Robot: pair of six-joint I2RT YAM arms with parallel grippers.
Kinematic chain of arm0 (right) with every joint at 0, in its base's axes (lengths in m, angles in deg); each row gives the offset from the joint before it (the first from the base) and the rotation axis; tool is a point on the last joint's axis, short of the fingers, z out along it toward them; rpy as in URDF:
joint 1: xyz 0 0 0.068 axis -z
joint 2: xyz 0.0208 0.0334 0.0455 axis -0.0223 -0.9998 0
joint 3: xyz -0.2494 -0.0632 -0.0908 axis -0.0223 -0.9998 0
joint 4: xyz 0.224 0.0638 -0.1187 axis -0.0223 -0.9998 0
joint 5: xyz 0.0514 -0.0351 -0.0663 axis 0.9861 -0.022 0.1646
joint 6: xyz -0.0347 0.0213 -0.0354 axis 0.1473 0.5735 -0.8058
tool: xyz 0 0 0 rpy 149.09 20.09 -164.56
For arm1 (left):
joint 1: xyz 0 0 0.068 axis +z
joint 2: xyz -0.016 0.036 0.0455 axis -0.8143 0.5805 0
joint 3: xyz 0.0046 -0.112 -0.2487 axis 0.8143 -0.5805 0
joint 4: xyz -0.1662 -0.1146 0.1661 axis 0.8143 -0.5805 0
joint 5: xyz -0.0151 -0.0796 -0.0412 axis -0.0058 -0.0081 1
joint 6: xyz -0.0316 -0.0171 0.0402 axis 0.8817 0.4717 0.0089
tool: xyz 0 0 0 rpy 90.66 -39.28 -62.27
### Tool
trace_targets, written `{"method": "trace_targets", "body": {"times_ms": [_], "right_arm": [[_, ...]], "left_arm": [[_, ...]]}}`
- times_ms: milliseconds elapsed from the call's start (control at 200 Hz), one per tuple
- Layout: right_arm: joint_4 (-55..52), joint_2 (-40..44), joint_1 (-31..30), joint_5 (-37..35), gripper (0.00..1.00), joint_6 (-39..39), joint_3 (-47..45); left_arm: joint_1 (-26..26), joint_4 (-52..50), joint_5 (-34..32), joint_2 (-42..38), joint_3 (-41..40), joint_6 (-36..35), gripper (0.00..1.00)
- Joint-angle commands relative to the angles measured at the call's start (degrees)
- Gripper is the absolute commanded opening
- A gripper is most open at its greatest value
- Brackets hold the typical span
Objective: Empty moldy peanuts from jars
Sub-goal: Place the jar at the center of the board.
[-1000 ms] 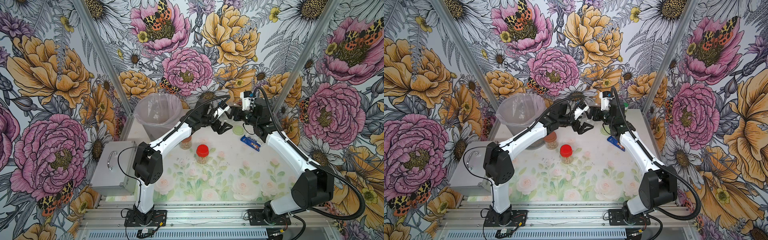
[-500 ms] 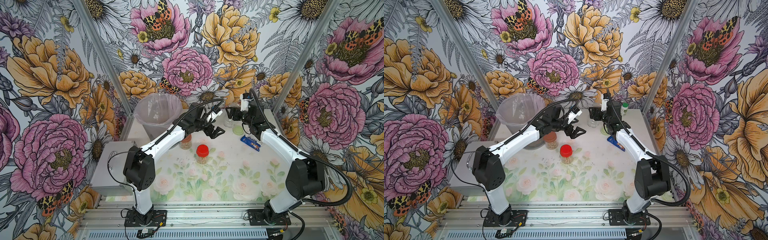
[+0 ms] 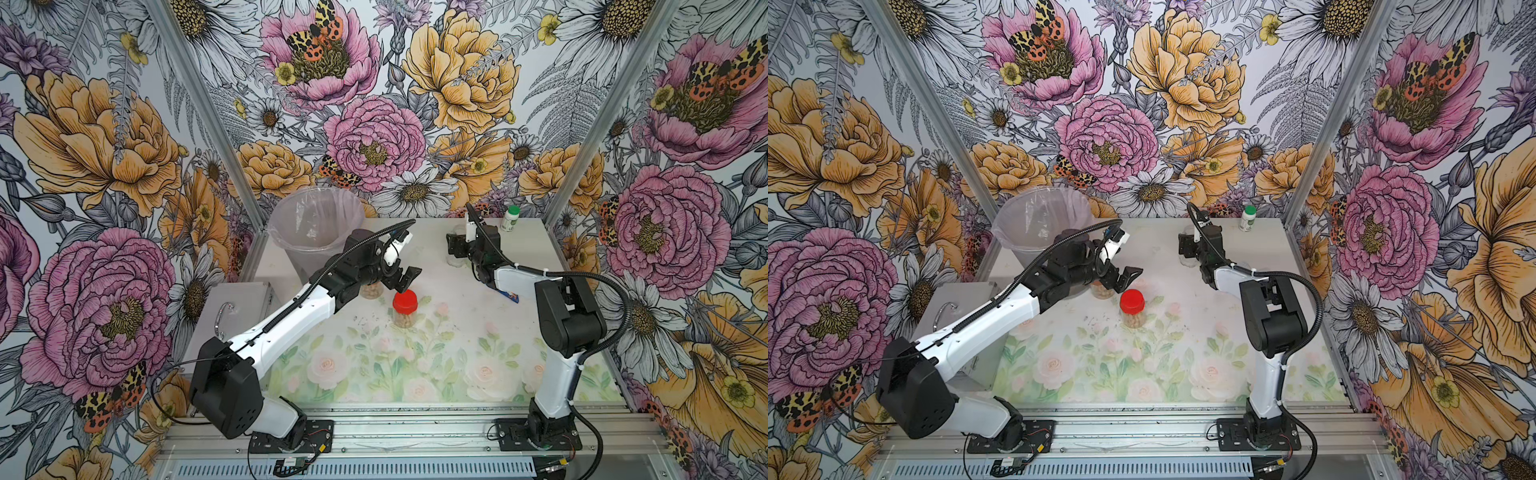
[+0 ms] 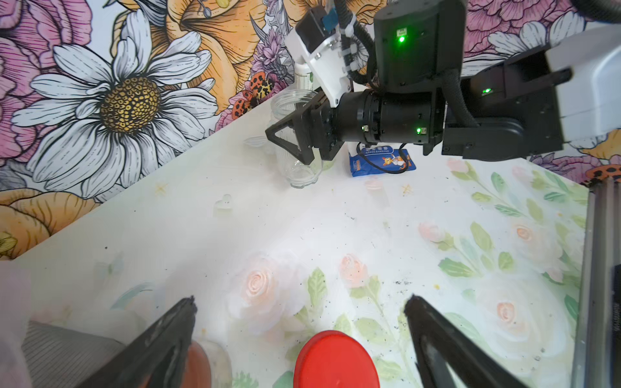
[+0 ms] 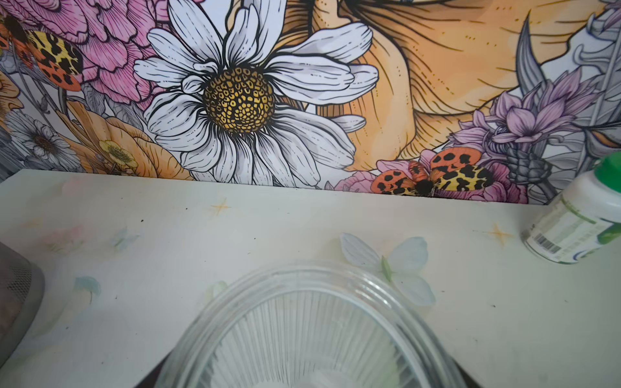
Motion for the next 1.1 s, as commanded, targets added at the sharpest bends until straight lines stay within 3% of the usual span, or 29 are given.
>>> {"method": "trace_targets", "body": {"times_ms": [0,285,485,590,665,831,1096], "right_arm": [[9.1,-2.23,-0.26,-2.19,0.33,-1.89,3.27],[12.01,-8.79,-1.08,-3.52,0.33,-4.91,7.03],[11.73,-12.19,-1.4,-4.05,0.39,-7.18,10.29],[11.6,-12.81,-1.52,-3.26,0.46,-7.89,10.96],[12.0,-12.88,-1.9,-3.62,0.59,-8.28,10.8],[11.78,-12.41,-2.09,-3.49,0.75,-9.14,10.24],[11.18,-10.86,-2.15,-2.73,0.89,-9.5,8.16]], "left_arm": [[-0.32,6.41,-4.47,-3.97,-2.53,1.4,0.99],[-0.28,8.33,-6.62,-7.67,-5.26,0.97,0.99],[-0.17,8.23,-8.4,-8.8,-5.34,0.57,0.99],[-0.15,8.22,-9.26,-9.22,-5.33,0.57,0.99],[-0.03,8.43,-9.91,-9.51,-5.33,0.55,0.99],[0.25,8.37,-10.41,-9.47,-4.74,0.44,0.99],[1.26,7.73,-10.22,-8.09,-3.5,-0.44,0.99]]}}
